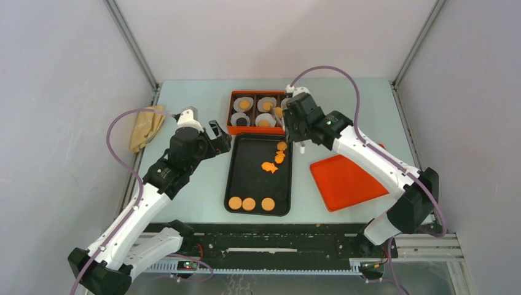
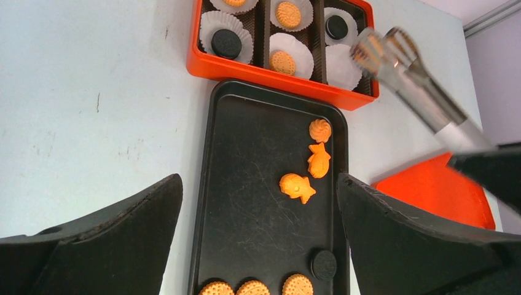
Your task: Pack the cookies
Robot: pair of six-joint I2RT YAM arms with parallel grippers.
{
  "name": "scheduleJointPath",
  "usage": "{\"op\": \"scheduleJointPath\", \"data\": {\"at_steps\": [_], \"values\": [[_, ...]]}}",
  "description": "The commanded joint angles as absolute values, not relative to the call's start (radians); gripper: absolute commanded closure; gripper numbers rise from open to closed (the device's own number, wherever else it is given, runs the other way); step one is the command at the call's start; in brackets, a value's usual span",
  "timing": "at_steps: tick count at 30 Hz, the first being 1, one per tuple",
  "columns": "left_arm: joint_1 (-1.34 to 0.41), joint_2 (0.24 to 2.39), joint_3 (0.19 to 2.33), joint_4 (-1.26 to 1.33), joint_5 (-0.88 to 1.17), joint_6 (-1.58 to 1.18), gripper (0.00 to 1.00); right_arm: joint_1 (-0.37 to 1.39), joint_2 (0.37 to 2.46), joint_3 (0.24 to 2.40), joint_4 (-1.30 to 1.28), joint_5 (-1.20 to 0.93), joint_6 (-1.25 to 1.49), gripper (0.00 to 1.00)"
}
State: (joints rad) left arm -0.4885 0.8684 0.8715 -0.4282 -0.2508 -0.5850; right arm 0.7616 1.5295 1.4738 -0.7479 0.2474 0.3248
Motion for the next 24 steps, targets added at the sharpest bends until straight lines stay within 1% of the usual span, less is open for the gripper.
{"op": "scheduleJointPath", "data": {"at_steps": [1, 9, 16, 19, 20, 24], "values": [[-0.488, 0.883, 0.916, -0.391, -0.254, -0.577, 0.00, 0.670, 1.593, 1.558, -0.706, 0.246, 0.264, 0.84], [-0.488, 0.893, 0.915, -0.391, -0.268, -0.564, 0.00, 0.544, 1.761, 1.582, -0.669, 0.192, 0.235, 0.86], [-0.488, 0.917, 0.920, -0.384, -0.263, -0.560, 0.00, 0.525, 1.824, 1.584, -0.651, 0.210, 0.223, 0.86], [-0.488, 0.925, 0.921, -0.382, -0.258, -0.560, 0.00, 0.517, 1.844, 1.601, -0.659, 0.222, 0.221, 0.85], [-0.488, 0.925, 0.922, -0.382, -0.258, -0.560, 0.00, 0.516, 1.846, 1.606, -0.663, 0.229, 0.222, 0.82], [-0.488, 0.926, 0.919, -0.381, -0.250, -0.557, 0.00, 0.515, 1.833, 1.596, -0.650, 0.236, 0.231, 0.60]]}}
